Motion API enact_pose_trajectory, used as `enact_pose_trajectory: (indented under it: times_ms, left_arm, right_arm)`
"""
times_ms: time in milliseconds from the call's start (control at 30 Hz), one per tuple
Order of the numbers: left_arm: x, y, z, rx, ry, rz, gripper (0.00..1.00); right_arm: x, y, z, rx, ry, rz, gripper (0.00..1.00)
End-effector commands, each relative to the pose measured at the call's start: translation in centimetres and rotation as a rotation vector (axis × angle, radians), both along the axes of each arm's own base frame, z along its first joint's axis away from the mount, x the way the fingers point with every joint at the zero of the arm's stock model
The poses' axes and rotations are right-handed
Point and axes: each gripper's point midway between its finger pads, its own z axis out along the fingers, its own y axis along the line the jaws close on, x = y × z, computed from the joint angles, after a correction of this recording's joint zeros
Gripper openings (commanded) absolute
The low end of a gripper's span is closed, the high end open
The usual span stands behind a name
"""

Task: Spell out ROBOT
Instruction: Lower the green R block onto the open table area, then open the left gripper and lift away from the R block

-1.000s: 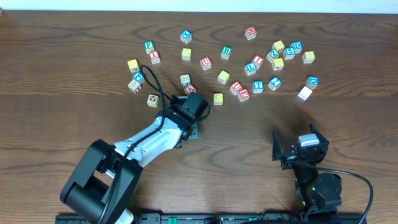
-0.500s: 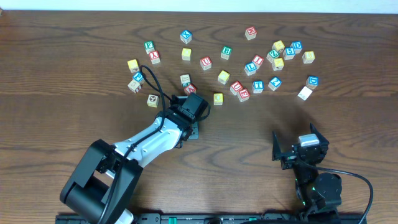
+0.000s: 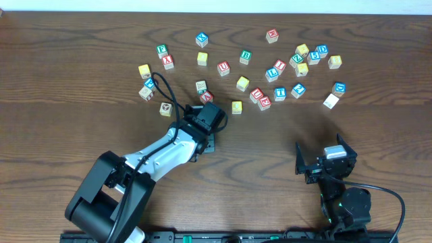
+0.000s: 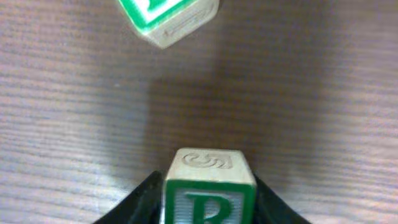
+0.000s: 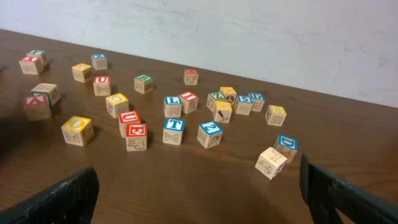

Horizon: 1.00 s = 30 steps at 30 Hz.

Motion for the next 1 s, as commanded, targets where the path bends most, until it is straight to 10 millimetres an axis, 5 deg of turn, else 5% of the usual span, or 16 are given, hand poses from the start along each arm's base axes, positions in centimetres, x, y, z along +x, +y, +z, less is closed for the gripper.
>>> enact_pose_trajectory:
  times_ms: [0,567,967]
  left_arm:
    - [-0.5,0.6,-0.5,0.021,0.014,0.003,0.5]
    - [-0.2,-0.1,0.4,-0.007,-0.003,-0.04,0.53]
    - [0.6,-0.6,5.2,-0.06,-0.118,-0.093,0.63]
  right_arm:
    - [0.0,-0.2,-0.2,-0.012,0.004,-0.007,0.99]
    - [0.0,-0.2,-0.2,-0.012,0.004,-0.007,0.99]
    - [0.0,-0.2,-0.2,-0.012,0.004,-0.007,0.99]
